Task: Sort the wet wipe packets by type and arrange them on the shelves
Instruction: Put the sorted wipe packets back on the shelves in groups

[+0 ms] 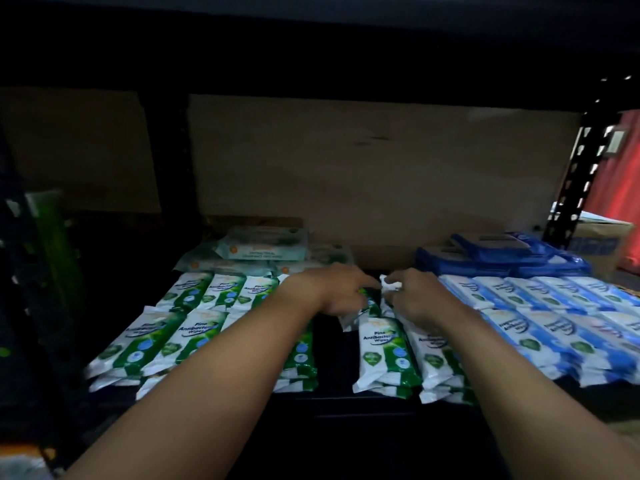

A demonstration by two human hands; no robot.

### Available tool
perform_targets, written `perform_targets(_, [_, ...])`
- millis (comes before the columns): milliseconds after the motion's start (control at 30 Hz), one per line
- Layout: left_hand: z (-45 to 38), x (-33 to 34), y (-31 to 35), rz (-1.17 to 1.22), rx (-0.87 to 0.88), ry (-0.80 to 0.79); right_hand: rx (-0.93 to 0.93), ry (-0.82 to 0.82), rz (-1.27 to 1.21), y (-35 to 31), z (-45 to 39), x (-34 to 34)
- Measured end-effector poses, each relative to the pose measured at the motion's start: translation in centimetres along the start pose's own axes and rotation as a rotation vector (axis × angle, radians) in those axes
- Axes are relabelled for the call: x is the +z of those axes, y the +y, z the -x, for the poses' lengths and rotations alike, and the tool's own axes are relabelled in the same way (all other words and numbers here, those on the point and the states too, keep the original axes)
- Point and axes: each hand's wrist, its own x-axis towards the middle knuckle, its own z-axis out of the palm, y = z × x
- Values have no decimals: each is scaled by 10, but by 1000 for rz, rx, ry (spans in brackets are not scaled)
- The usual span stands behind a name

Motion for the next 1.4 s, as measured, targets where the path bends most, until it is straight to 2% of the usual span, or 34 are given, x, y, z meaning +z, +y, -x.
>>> perform_targets(133, [-25,20,0,-63,-62,-22,-47,-13,90,4,-5,9])
perform_targets(267, [-39,29,-1,-5,-126,97,-59,-23,89,8,-8,9])
perform_targets(467, [-40,30,2,-13,-145,120,-69,-38,58,10,-8,11])
perform_targets(767, [-26,27,-7,-73,-145,47,-155,-81,-10,1,-9,22])
perform_targets(967, [-16,25,-11,-225,-139,57,-162,-109,-81,0,-12,27])
perform_targets(1133, [-8,24,-19,-172,-113,39,-177,-146,-103,8,-11,24])
perform_targets(1267, [5,13,-36,114,-97,18,-127,-181,-135,15,-6,8])
perform_targets(1400, [12,12,-46,-90,-32,3,-137,-222,-105,18,-3,2])
